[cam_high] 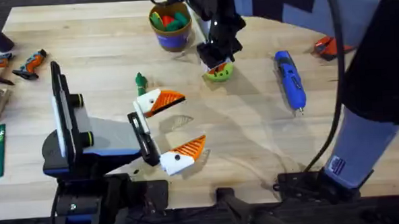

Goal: Pick up the gripper from the table and insert it into the empty holder that is missing its gripper. Then pick up a screw, insert it into the mounting hole, and use the screwdriver to tighten it. Finally, clean up the table by picking up the vegetable and placing it into the bucket.

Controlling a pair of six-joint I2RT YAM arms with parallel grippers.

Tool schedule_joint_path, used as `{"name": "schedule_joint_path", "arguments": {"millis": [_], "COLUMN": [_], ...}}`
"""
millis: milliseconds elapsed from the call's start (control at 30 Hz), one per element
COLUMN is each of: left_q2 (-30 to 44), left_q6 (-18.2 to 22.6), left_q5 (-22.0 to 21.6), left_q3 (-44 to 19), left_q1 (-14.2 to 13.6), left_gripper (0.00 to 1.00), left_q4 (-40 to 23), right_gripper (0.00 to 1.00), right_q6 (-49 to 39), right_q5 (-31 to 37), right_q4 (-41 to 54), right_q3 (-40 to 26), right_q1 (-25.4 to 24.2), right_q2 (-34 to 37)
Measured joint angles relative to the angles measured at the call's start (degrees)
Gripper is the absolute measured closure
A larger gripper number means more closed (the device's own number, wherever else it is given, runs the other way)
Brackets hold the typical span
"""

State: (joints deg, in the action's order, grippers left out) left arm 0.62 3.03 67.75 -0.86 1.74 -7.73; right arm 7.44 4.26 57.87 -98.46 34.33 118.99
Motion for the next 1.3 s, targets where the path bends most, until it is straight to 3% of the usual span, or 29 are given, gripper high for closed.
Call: {"name": "schedule_joint_path", "arguments": {"millis": [633, 1300], "left_q2": [0.0, 0.0], "left_q6": [0.0, 0.0], "left_q5": [0.0, 0.0], "left_q3": [0.0, 0.0], "left_q1": [0.0, 0.0], "left_gripper": [0.015, 0.015], "left_q4": [0.0, 0.0], "right_gripper": [0.995, 0.995], "right_q6": [-1.75, -7.28], "right_q5": [-0.01, -2.63], "right_q4": [19.77, 25.33], "right_q3": [-20.91, -29.79], "right_q1": [1.22, 20.91], "right_q2": [-13.92, -13.89]}}
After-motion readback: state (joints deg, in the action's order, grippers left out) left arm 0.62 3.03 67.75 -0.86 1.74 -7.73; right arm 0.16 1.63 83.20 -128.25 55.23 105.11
